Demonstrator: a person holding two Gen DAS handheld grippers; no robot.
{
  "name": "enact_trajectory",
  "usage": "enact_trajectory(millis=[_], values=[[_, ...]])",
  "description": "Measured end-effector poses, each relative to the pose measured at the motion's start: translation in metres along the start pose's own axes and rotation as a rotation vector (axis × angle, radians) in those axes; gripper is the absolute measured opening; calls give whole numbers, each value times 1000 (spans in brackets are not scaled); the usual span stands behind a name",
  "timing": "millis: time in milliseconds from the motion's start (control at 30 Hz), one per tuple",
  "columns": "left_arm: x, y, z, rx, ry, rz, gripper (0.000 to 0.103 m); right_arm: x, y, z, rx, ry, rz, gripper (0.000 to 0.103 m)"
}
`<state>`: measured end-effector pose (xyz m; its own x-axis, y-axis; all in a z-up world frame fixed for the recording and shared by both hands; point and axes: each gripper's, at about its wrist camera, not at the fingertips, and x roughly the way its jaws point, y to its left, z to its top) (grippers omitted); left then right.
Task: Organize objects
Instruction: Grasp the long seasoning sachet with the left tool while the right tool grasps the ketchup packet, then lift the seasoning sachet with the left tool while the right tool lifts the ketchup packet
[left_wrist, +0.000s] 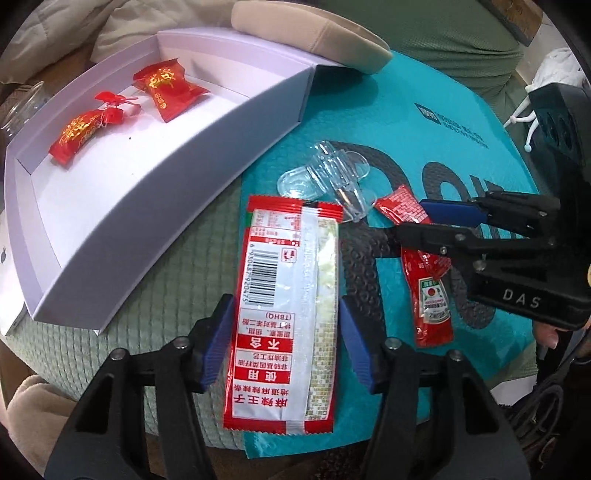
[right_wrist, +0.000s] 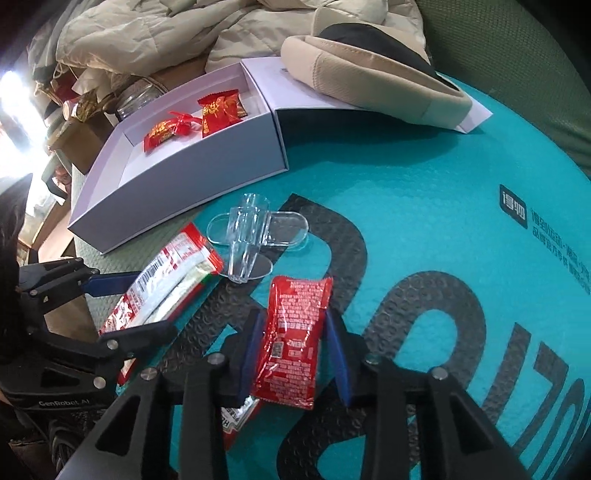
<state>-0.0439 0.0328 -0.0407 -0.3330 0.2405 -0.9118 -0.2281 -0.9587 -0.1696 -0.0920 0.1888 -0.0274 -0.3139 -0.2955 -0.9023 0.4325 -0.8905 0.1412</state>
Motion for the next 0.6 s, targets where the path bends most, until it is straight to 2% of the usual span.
enact_trajectory(millis=[33,100,167,233,300,400,600], values=[[0,1,0,-1,-1,-2,53,1,2,0,-12,1,-13,38],[0,0,-1,-4,1,0,51,3,7,0,-34,0,-25,47],[2,1,2,-13,8,3,50,4,8,-1,-43,-15,-7,53],[2,3,2,-24,-3,-5,49,5,7,-1,-37,-28,-1,50],[1,6,1,-39,-13,-15,46,4,4,-1,-25,-34,-22,34],[-1,7,0,-49,-22,-13,45,2,-4,-2,1,-52,-8,24],[-9,5,-1,-66,-31,-20,44,-2,-8,-2,17,-50,4,24]])
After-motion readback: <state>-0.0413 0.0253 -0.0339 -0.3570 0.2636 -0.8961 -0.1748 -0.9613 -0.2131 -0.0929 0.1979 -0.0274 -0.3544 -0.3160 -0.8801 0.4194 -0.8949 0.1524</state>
